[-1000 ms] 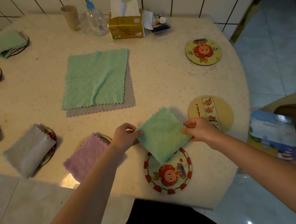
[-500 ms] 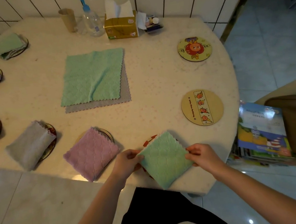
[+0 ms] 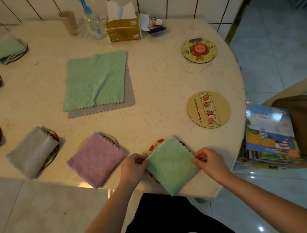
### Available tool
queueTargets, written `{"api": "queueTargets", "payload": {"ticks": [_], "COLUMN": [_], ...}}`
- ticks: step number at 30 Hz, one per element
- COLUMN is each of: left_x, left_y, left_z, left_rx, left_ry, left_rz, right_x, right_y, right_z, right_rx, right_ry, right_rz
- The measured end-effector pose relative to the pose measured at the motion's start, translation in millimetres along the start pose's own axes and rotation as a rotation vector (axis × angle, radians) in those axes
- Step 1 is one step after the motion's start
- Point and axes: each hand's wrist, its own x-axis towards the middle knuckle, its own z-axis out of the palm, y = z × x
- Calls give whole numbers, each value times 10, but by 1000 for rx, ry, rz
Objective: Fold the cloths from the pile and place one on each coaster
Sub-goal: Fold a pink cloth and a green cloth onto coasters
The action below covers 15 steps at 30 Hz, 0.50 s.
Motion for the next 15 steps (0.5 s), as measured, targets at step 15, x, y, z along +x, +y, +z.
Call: {"api": "queueTargets", "payload": {"ticks": [15], "left_x": [799], "left_y": [259], "left_z": [-953], "left_rx": [222], "left_ry": [73], "left_rz": [172], "right_x": [780], "right_y": [-1268], "right_z": [125], "right_rx": [-216], "right_ry": [0], "right_rz": [-332]}}
